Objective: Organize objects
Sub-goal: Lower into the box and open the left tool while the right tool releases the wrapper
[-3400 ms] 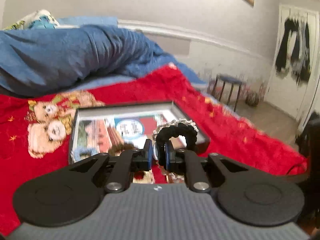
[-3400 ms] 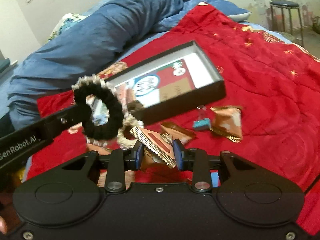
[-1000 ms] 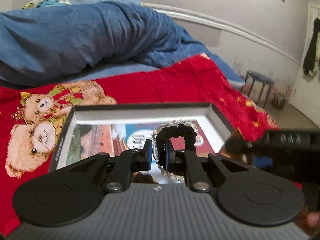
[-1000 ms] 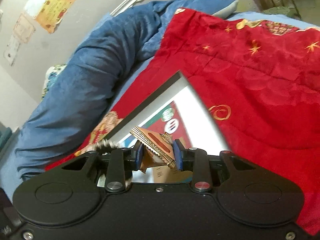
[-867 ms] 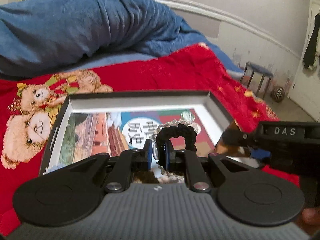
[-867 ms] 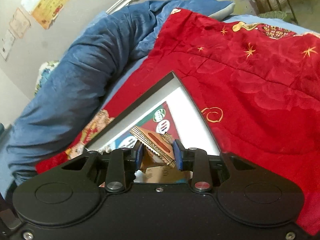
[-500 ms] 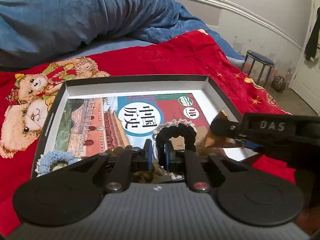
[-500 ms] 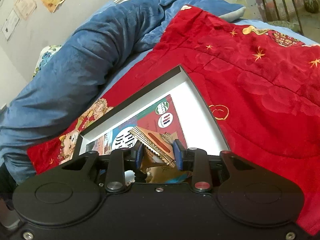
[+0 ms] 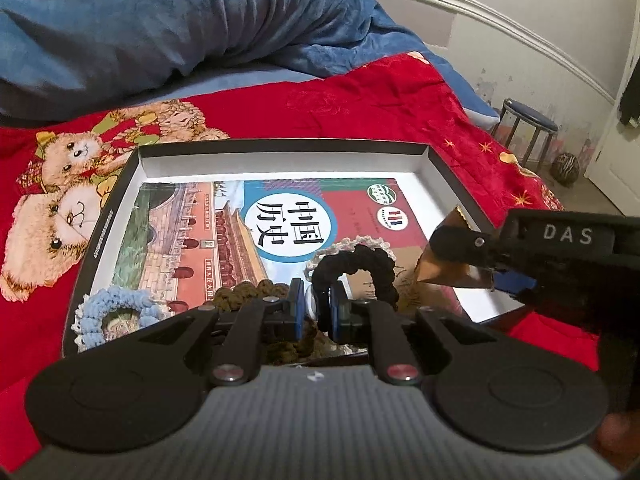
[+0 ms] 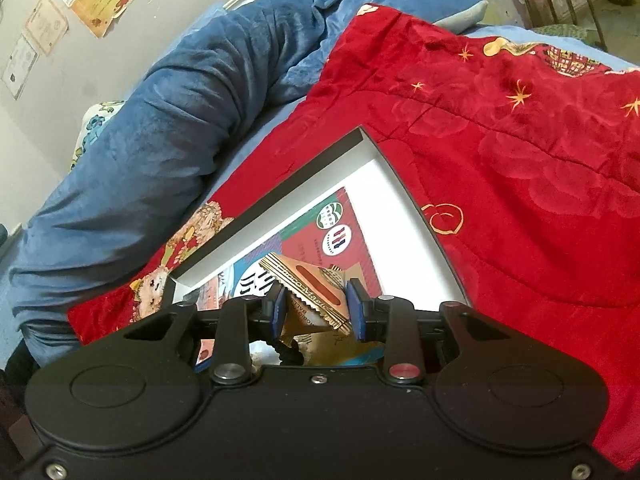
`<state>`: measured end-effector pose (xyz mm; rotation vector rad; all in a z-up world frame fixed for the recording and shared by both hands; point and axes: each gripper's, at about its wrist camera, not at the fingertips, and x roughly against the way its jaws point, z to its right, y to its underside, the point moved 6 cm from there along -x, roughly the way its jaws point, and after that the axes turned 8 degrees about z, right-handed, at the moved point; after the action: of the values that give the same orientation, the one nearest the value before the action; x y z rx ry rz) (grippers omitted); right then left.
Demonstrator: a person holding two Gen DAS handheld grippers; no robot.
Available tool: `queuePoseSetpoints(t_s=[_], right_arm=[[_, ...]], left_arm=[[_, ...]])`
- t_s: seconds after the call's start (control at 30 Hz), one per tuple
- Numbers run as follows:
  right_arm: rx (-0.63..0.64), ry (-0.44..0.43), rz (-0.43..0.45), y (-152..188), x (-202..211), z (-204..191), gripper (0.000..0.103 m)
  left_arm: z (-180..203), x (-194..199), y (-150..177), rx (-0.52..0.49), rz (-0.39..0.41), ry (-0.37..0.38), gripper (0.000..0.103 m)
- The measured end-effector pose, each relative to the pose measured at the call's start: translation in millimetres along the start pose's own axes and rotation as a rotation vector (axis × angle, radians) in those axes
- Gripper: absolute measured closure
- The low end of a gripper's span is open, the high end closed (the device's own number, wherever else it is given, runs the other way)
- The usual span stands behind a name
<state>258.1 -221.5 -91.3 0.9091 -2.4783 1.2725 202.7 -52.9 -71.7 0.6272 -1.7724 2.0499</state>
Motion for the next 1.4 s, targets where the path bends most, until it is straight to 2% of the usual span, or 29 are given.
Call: queuePoseSetpoints(t_s=[0.33, 0.5, 0.73, 1.33, 1.37, 1.4], right_arm=[[0.064, 0.013, -0.018, 4, -6, -8, 0.072], [0.063, 0.011, -0.033, 6, -8, -8, 0.072], [0.055, 0.010, -0.044, 5, -7, -5, 0.072], [0.114, 0.037, -0.079, 12, -9, -14, 0.072], [0.122, 0.039, -0.080, 12, -9, -15, 0.072], [0.126, 0.039, -0.082, 13, -10, -16, 0.072]], left_arm=[[-8, -4, 1, 0.016, -0.003, -0.013, 0.086], [-16, -5, 2, 0.064, -0.002, -0.004, 0.086], [-10, -4, 3, 0.045, 0.018, 0.002, 0.086], [-15, -7, 5, 0.025, 0.002, -0.006, 0.083], [-15, -7, 5, 0.028, 0.003, -0.008, 0.082], [-16, -7, 4, 0.034, 0.007, -0.012, 0.074]])
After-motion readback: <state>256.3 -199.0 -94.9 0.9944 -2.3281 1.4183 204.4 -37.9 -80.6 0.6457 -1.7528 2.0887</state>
